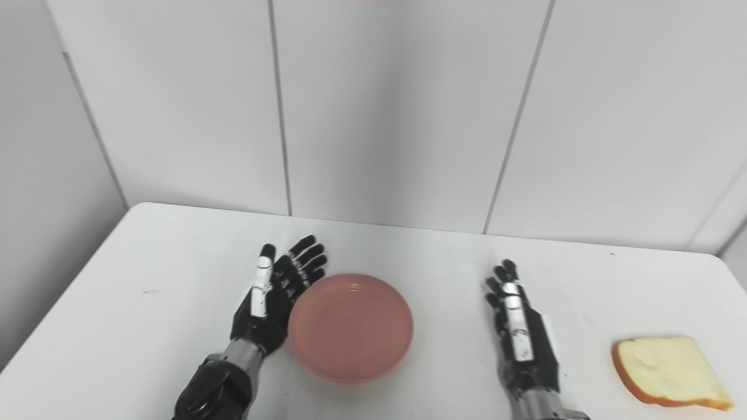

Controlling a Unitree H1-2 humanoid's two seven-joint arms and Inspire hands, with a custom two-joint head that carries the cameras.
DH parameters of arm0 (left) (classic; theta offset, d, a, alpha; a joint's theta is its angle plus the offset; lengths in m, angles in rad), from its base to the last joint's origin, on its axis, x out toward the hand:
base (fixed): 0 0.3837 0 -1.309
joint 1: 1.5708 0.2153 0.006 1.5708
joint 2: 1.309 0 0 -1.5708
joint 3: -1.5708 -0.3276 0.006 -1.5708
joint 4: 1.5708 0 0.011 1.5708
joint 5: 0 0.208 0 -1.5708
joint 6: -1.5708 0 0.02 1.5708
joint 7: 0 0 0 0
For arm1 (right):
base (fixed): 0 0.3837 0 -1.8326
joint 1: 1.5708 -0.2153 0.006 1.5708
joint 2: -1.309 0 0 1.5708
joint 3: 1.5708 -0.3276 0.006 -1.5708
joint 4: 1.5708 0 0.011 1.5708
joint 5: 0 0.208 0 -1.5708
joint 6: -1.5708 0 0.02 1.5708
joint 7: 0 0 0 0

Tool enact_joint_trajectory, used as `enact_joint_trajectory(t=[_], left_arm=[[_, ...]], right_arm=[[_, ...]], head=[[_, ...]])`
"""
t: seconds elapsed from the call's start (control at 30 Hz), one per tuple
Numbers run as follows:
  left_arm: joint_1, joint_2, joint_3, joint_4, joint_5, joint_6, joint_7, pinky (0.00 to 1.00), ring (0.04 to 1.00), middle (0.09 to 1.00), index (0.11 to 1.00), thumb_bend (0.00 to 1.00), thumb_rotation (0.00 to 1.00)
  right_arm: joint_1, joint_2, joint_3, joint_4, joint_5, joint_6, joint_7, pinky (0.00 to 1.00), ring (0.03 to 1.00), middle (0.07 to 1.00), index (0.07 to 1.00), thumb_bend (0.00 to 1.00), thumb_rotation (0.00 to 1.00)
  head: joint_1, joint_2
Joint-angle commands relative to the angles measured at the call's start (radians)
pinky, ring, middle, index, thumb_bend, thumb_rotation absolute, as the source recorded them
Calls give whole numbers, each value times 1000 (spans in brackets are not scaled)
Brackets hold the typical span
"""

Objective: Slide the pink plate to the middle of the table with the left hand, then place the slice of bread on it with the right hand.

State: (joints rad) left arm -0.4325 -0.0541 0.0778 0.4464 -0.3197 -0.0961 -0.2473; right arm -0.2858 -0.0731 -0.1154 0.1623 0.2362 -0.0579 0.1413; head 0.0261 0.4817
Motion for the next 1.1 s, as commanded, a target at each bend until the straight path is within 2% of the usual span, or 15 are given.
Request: enact_joint_trajectory(t=[0.0,0.2,0.43,0.57,0.77,0.97,1.07], left_arm=[[39,-16,-4,10,5,11,11,919,893,879,819,677,1000],[64,-37,-15,23,20,-63,-1,945,916,904,838,680,1000],[72,-54,-10,31,14,-122,2,936,909,900,825,675,972],[86,-56,-23,7,27,-115,10,938,913,901,824,672,974],[108,-55,-53,-23,30,-70,-3,980,946,926,864,693,973],[99,-65,-71,17,52,-104,9,968,934,914,853,699,952],[97,-66,-75,24,54,-97,0,970,938,916,858,698,947]], right_arm=[[-21,11,6,-46,-8,-16,-12,989,959,973,974,661,868],[-25,34,20,-70,-27,20,-43,994,952,968,968,659,852],[-25,47,34,-102,-42,58,-75,1000,963,970,971,658,855],[-25,47,39,-106,-42,61,-80,1000,961,967,973,652,857],[-22,40,38,-115,-38,64,-76,996,958,965,971,660,859],[-16,28,33,-121,-23,66,-67,995,954,970,971,651,861],[-18,18,31,-115,-16,56,-58,996,955,973,971,664,855]], head=[[-30,10],[-81,26],[-101,42],[-104,47],[-93,49],[-77,45],[-67,44]])
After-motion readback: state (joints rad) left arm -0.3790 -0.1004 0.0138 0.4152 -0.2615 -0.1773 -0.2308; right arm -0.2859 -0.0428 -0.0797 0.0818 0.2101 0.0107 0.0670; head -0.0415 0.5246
